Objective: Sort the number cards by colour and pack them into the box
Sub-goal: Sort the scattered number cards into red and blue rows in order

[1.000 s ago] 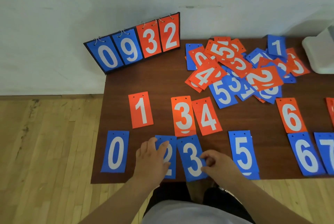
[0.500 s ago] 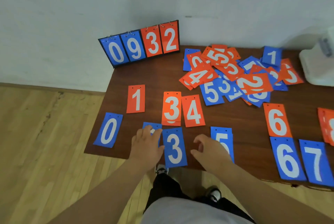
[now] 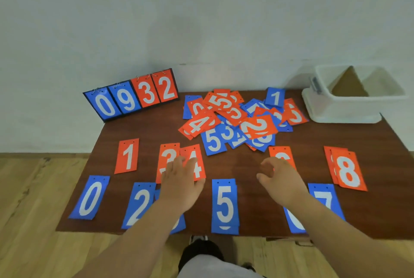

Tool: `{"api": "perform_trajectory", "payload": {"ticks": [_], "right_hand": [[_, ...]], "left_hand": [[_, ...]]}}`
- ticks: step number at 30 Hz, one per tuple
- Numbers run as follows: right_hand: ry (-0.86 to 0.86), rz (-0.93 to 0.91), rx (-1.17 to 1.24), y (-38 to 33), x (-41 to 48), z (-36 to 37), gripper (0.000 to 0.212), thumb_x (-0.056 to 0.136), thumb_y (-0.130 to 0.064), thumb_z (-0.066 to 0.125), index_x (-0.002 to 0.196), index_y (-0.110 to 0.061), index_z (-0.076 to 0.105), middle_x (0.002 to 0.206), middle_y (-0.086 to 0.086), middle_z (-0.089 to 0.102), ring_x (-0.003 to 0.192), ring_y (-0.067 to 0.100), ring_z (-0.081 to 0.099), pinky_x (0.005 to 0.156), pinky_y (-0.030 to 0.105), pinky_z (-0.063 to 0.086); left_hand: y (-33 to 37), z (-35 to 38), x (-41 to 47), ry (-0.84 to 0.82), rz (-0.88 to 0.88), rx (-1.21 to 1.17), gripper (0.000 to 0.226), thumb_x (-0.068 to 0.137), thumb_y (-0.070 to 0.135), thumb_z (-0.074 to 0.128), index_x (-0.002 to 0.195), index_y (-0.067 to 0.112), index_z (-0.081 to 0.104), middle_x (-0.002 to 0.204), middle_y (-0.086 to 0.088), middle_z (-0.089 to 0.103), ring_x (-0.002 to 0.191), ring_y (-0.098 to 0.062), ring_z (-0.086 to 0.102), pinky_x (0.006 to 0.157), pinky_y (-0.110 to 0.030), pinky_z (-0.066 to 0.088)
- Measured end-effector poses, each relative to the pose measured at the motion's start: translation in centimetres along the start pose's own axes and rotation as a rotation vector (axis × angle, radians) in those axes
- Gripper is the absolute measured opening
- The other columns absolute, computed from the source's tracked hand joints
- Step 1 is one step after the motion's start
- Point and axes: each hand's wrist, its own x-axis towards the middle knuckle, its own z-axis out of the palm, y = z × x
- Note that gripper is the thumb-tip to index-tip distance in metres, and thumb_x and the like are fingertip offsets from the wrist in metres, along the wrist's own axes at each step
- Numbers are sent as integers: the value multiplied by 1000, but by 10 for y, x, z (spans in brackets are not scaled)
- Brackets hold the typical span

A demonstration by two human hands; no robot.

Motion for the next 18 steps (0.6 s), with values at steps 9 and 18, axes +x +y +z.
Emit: {"api": "perform_trajectory", "payload": {"ticks": [9,18], "right_hand": [[-5,143,33,3,50,-8,33,87,-34,71,118,-25,64,119,-6,61,102,16,62,80,28,47],[19,346,7,14,160,-2,42,80,-40,74,113,-18,63,116,10,62,101,32,63,76,32,46]], "left_hand": [[-4,2,78,-44,-6,-4,67,92,58,57,150,33,33,152,-6,35,142,-28,34,113,-44,38],[20,24,153,-144,-82,-40,75,85,70,55,146,30,35,138,-2,42,123,-26,44,102,-39,43]]}}
